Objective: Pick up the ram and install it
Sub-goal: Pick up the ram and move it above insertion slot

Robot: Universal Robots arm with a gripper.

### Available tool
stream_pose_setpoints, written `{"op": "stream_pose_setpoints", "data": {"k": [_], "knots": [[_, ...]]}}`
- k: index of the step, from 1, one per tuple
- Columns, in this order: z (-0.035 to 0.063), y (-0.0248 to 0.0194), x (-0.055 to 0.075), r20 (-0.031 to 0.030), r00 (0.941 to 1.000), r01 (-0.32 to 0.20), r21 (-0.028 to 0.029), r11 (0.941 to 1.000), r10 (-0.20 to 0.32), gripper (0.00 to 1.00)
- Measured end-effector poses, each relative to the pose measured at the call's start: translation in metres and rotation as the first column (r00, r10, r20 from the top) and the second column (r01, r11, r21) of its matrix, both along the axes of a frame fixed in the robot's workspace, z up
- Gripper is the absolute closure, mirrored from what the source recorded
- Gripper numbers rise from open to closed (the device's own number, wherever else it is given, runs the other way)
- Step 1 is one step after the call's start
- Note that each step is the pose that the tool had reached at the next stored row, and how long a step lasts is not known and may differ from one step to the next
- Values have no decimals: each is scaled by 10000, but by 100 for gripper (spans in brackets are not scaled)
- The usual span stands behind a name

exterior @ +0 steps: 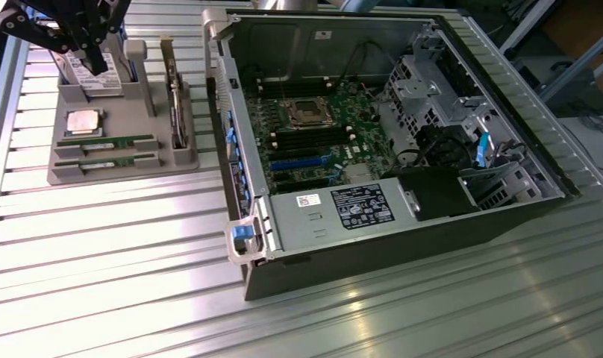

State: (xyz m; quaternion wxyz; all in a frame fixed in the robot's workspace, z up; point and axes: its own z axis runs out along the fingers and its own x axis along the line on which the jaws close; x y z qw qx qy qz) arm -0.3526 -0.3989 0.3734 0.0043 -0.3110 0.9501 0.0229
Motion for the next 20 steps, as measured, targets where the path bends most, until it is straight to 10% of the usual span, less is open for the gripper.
{"op": "stream_pose_setpoints", "data": {"k": [20], "knots": [[0, 0, 0, 1, 9771, -2129, 0, 9771, 2129, 89]]}}
